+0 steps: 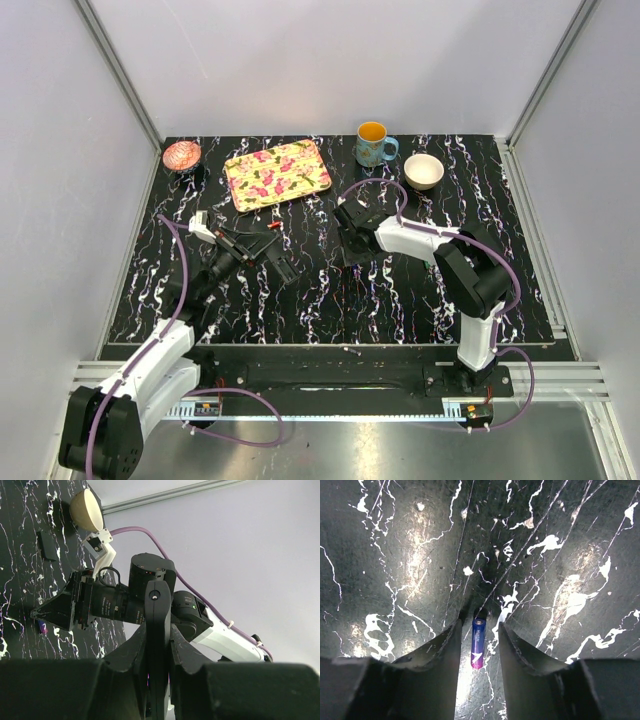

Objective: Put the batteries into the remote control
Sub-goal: Pick up the battery from the center of the board, then load the battery into the remote control.

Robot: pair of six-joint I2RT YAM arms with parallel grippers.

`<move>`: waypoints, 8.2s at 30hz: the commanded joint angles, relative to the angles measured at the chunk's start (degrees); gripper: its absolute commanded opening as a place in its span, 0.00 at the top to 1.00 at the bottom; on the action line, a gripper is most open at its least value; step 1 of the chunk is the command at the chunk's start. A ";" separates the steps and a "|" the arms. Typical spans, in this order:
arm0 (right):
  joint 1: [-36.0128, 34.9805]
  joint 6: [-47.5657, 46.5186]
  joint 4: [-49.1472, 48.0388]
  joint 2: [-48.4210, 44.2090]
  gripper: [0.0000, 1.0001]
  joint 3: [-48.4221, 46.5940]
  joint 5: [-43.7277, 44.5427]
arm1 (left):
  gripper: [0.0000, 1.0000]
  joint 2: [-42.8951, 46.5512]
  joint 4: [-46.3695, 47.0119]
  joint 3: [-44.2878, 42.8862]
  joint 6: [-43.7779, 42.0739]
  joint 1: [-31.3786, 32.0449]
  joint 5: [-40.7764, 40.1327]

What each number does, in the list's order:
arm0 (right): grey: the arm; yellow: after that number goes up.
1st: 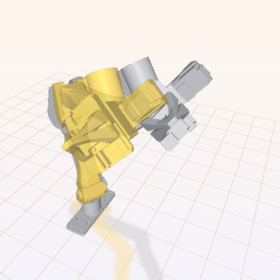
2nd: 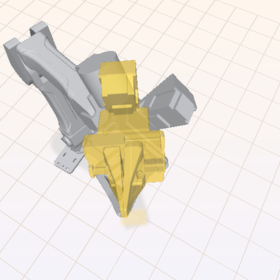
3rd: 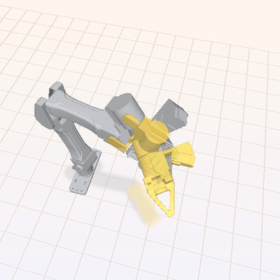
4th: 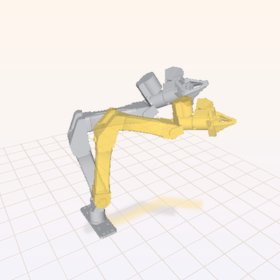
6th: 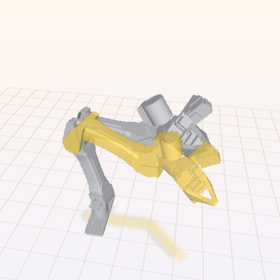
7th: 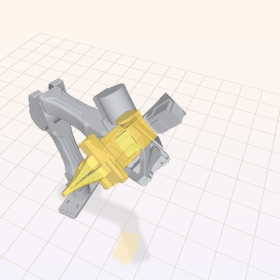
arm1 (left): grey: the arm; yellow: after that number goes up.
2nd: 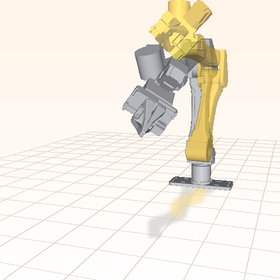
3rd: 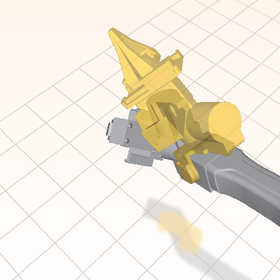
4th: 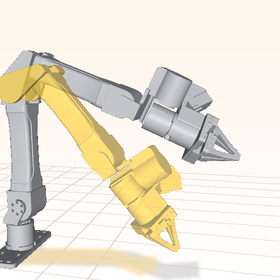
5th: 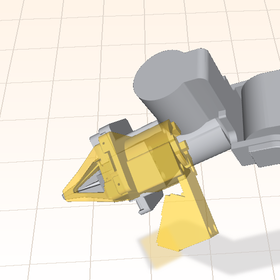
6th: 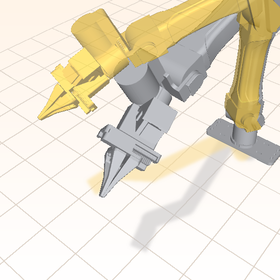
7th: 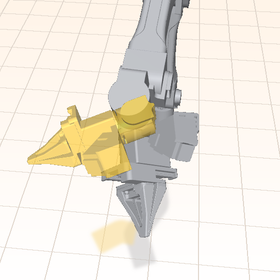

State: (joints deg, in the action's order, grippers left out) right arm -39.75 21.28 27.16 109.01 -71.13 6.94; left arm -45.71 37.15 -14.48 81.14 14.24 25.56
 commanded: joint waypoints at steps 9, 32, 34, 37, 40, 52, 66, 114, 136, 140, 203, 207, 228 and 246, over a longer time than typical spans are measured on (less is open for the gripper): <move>0.02 0.25 0.53 -1.26 0.83 -0.94 1.06 | 1.00 0.54 4.34 0.07 0.51 -0.09 1.16; -13.15 -0.36 -11.25 -48.17 1.00 14.71 10.80 | 1.00 -8.41 10.39 -3.09 0.77 4.91 -2.43; -16.93 -0.45 -10.90 -51.42 1.00 14.18 13.27 | 1.00 -12.45 14.85 -4.23 1.82 8.16 -4.02; -19.57 -0.01 -7.58 -52.67 1.00 11.55 13.45 | 1.00 -18.87 21.27 -6.34 3.23 11.33 -5.52; -23.08 -1.06 -4.58 -51.54 1.00 8.47 13.18 | 1.00 -24.06 24.80 -8.63 3.67 13.35 -6.05; -25.73 -1.42 -7.55 -47.05 1.00 7.76 13.45 | 1.00 -32.33 33.23 -11.62 4.02 17.84 -6.31; -26.08 -2.03 -12.04 -44.06 1.00 9.35 17.23 | 1.00 -36.11 42.66 -11.27 6.83 19.60 -5.87; -26.88 5.09 -2.02 -41.51 1.00 9.70 17.49 | 1.00 -33.56 43.71 -15.23 1.65 20.39 -10.70; -26.88 6.06 2.64 -38.09 0.81 3.20 23.03 | 1.00 -32.95 43.19 -14.17 1.65 20.39 -10.36; -26.96 5.97 2.81 -37.56 0.78 2.14 23.56 | 1.00 -33.12 43.27 -13.91 1.82 20.39 -10.18; -2.44 34.09 -8.79 -44.06 0.18 10.84 -25.65 | 1.00 -36.99 50.74 -16.19 3.06 19.69 -8.07; -1.39 35.06 -9.84 -43.88 0.23 11.63 -25.92 | 1.00 -36.82 51.36 -16.19 3.05 19.69 -7.90; 2.04 37.43 -12.13 -41.51 0.30 14.62 -28.65 | 1.00 -35.67 51.54 -16.19 2.53 19.69 -7.46; 2.57 38.40 -14.24 -41.25 0.37 17.87 -30.41 | 1.00 -35.06 51.45 -17.51 2.35 19.69 -7.19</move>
State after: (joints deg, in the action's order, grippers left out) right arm -37.76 59.55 14.28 67.55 -54.28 -22.20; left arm -82.61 70.43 -28.91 83.40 34.06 17.82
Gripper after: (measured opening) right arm 0.636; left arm 0.202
